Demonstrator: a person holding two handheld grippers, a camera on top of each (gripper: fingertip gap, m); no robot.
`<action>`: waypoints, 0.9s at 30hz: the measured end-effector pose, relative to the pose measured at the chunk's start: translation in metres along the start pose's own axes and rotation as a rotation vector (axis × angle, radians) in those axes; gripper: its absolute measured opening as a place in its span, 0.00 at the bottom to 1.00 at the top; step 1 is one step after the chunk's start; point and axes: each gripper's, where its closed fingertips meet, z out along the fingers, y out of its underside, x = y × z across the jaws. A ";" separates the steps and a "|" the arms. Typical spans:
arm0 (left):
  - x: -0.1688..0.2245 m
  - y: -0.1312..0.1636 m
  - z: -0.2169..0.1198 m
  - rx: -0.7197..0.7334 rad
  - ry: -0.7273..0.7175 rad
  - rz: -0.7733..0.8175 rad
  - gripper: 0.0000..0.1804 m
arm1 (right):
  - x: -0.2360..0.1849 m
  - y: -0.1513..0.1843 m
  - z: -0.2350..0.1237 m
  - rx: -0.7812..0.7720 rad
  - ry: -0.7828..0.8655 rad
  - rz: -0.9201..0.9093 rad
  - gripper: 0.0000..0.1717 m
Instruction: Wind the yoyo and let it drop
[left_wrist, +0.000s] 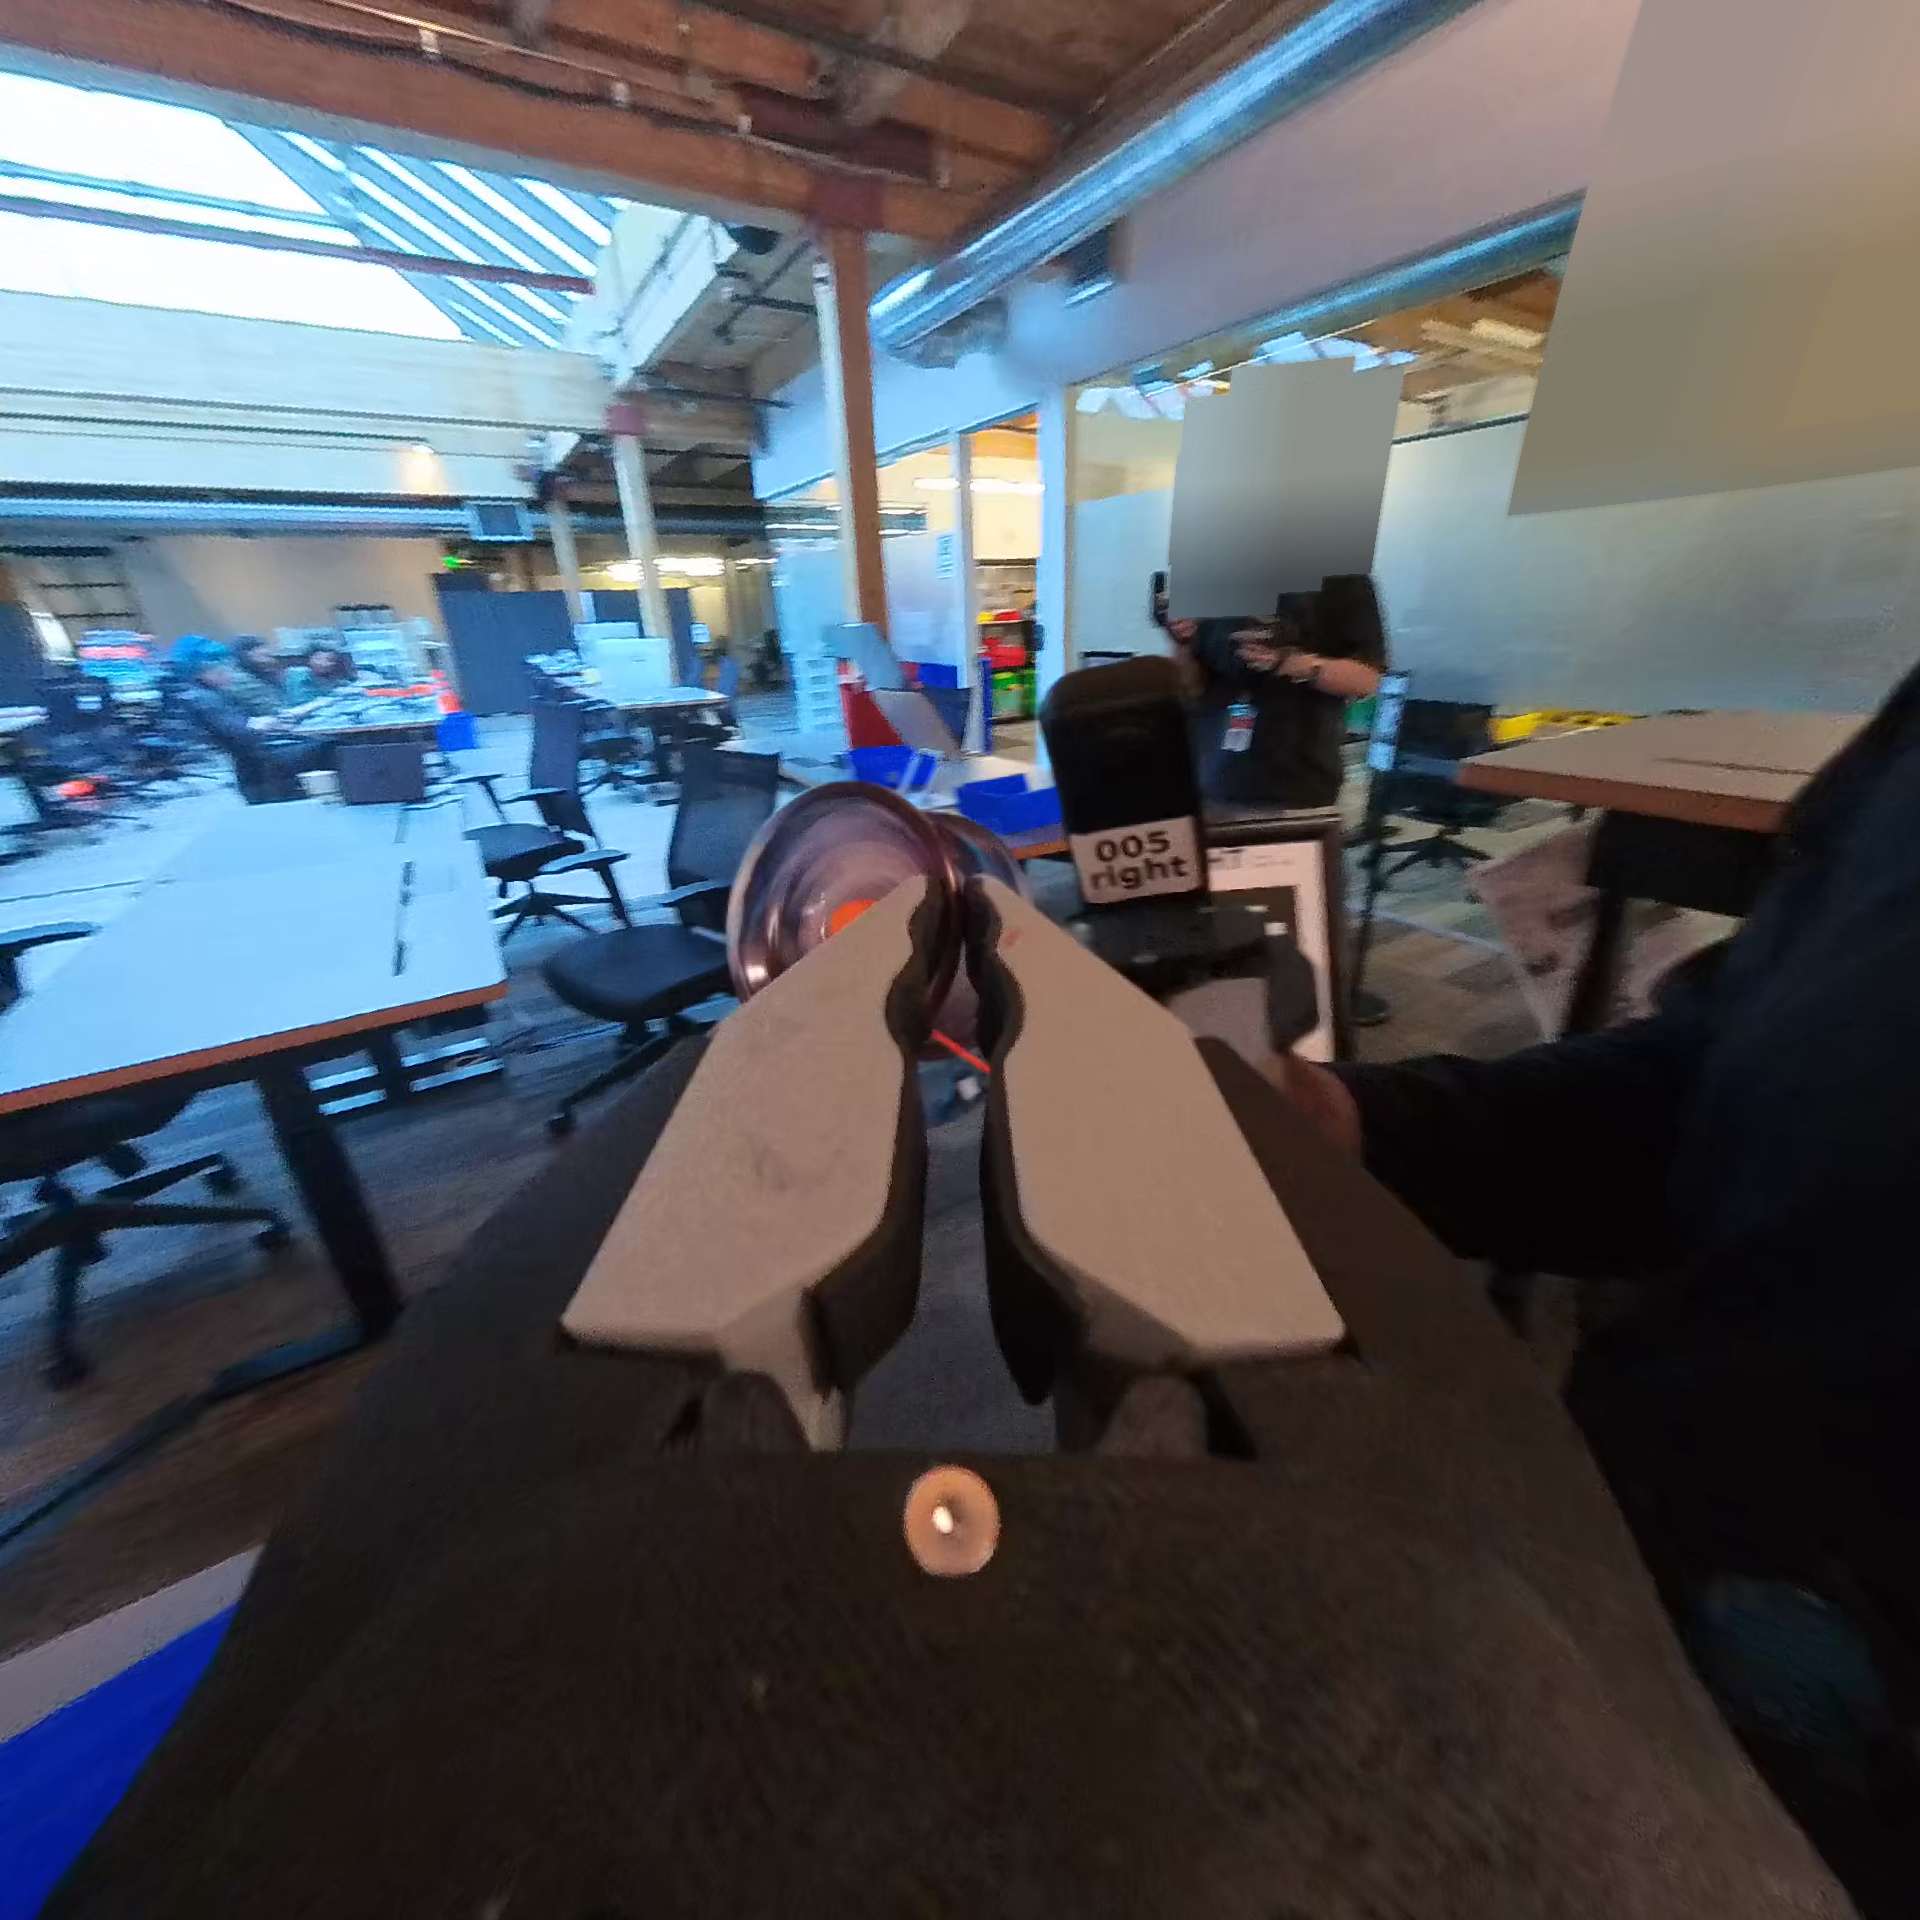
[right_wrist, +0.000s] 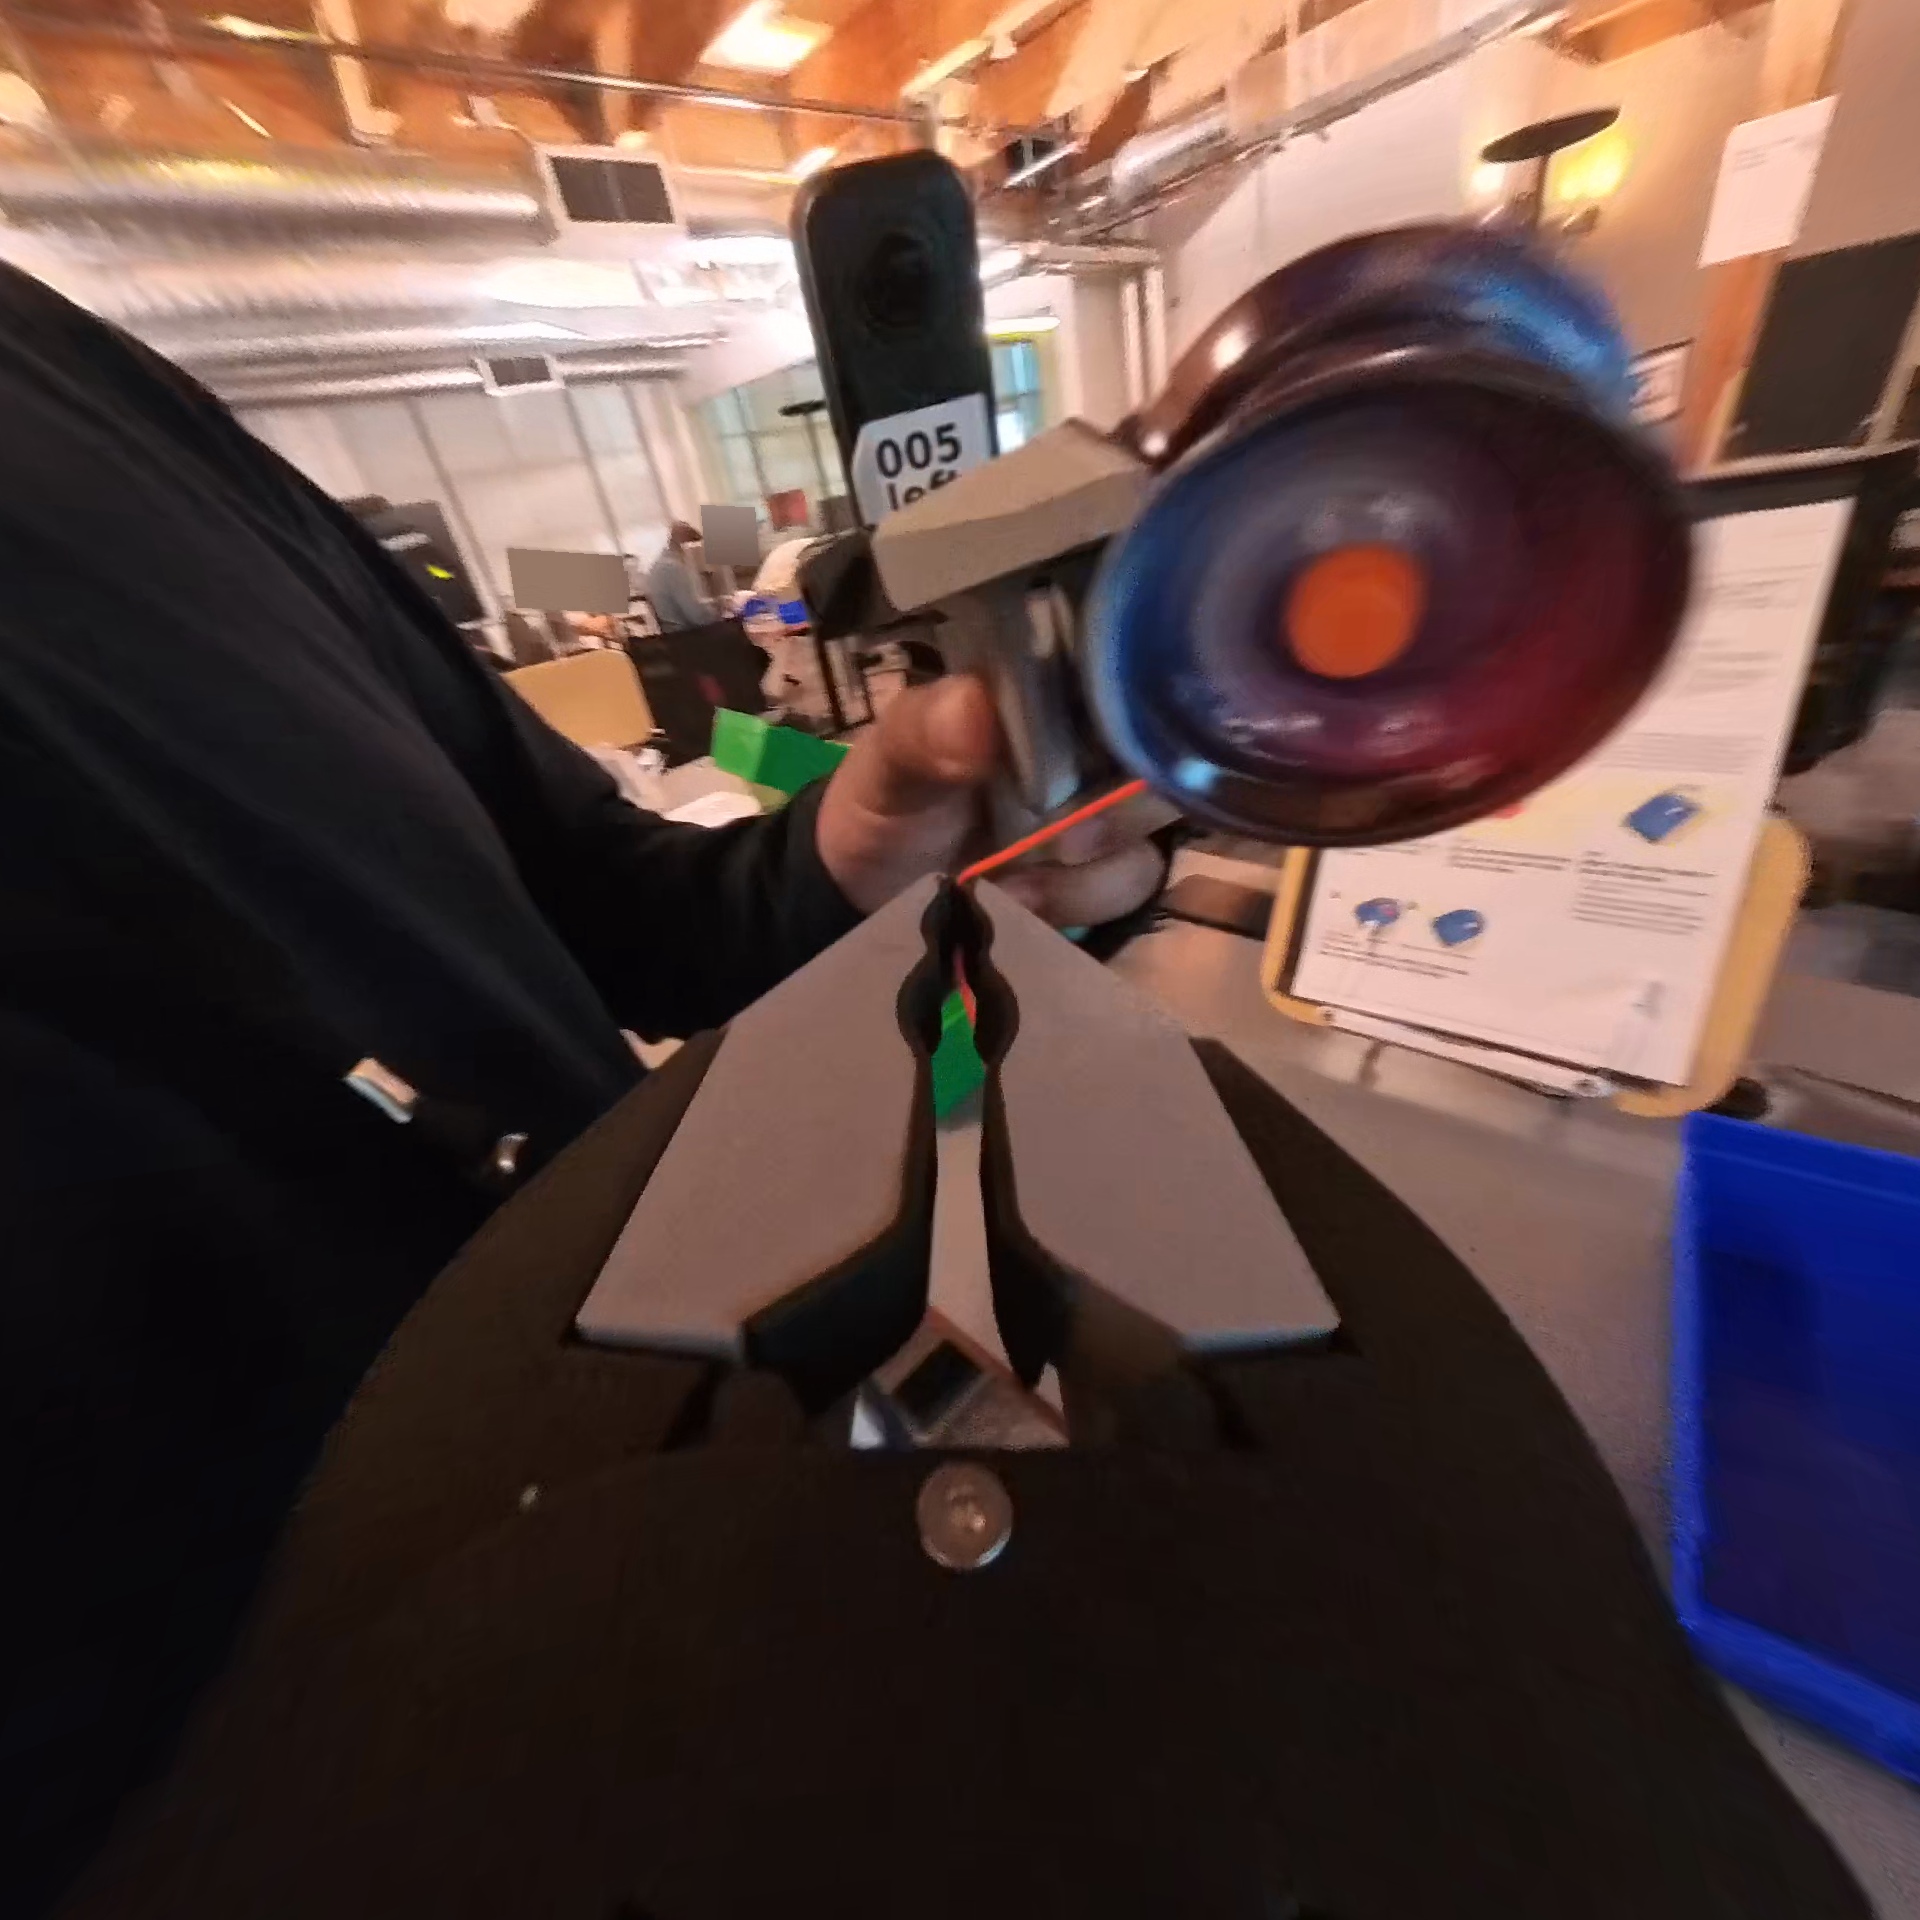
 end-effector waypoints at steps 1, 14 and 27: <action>-0.006 0.003 0.007 -0.010 -0.037 0.021 0.00 | -0.003 0.002 -0.003 -0.007 -0.033 0.032 0.00; 0.028 0.054 0.038 -0.194 0.161 -0.080 0.01 | 0.057 -0.047 -0.120 -0.232 0.374 -0.270 0.00; 0.021 0.008 0.012 0.072 0.219 -0.272 0.00 | 0.017 0.023 -0.025 0.070 0.218 0.103 0.00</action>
